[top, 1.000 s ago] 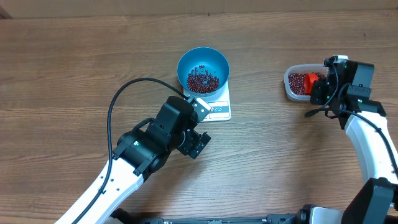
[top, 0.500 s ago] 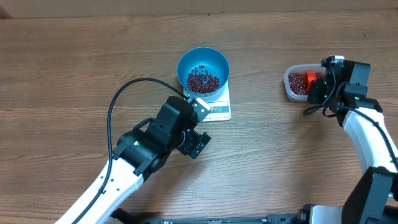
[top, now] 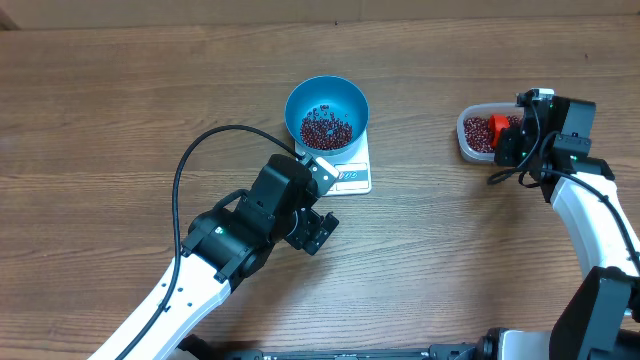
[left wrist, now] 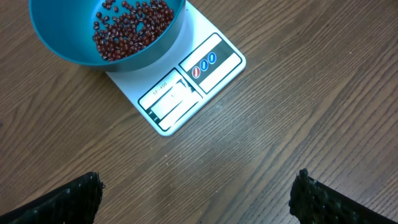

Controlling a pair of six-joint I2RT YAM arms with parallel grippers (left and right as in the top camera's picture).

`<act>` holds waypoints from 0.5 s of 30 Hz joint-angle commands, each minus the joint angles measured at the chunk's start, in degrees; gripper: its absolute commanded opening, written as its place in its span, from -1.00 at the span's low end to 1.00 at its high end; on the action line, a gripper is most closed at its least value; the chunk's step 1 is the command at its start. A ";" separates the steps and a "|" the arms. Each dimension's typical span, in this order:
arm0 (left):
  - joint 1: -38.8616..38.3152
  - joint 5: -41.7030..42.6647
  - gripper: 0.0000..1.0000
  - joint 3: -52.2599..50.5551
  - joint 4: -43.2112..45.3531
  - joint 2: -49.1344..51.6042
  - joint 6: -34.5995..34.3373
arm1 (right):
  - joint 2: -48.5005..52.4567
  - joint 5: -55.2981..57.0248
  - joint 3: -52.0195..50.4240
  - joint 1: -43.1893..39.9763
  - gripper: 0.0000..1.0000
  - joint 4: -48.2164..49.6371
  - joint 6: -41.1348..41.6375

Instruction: Scoop item into bowl and weigh 150g on scale

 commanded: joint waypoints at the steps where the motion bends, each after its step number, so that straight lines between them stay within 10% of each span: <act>1: 0.04 -0.52 0.99 -0.11 0.20 0.35 0.70 | 0.94 0.33 -0.66 -0.13 -0.93 -0.85 0.11; 15: 0.04 -0.52 0.98 -0.11 0.17 0.35 0.70 | 2.60 -8.61 -0.66 -0.35 -0.93 -1.77 -0.90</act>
